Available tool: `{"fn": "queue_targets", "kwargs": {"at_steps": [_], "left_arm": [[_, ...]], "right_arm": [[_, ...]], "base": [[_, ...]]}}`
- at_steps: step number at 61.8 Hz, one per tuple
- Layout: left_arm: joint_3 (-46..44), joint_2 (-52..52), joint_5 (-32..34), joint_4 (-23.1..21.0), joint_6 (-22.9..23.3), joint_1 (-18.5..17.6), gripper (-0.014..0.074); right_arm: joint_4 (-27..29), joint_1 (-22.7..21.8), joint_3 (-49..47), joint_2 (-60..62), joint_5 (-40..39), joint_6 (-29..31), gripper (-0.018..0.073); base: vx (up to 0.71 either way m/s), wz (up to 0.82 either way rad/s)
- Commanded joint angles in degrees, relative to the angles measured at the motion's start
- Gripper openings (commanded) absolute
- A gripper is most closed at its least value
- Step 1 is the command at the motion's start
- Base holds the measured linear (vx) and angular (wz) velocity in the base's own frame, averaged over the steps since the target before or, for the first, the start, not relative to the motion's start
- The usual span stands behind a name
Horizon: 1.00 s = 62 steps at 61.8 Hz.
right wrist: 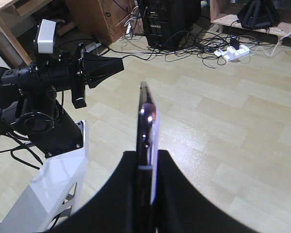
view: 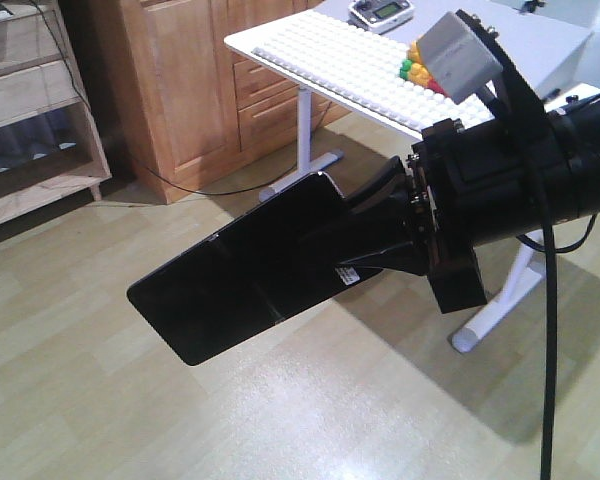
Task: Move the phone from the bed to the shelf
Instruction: 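Carry the phone in the right gripper toward the wooden shelves and desk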
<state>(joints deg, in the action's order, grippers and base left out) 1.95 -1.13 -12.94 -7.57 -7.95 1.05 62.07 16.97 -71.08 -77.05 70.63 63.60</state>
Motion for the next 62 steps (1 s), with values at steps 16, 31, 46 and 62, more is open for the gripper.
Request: {"fn": "queue_targets", "kwargs": {"at_steps": [16, 31, 46, 62], "left_arm": [[0.03, -0.29, 3.89, -0.34, 0.22, -0.16, 0.0001], [0.03, -0.29, 3.89, -0.34, 0.22, -0.16, 0.0001], [0.03, -0.29, 3.89, -0.34, 0.22, -0.16, 0.0001], [0.03, -0.29, 3.89, -0.34, 0.22, -0.16, 0.0001]], "right_arm": [[5.09, -0.1, -1.53, 1.76, 3.26, 0.22, -0.0004], [5.09, -0.1, -1.53, 1.76, 3.26, 0.22, -0.0004], [5.09, -0.1, -1.53, 1.76, 3.26, 0.22, -0.0004], [5.09, -0.1, -1.53, 1.76, 3.26, 0.22, -0.0004]], "base": [[0.3, 0.18], [0.33, 0.19], [0.36, 0.22], [0.35, 0.22]]}}
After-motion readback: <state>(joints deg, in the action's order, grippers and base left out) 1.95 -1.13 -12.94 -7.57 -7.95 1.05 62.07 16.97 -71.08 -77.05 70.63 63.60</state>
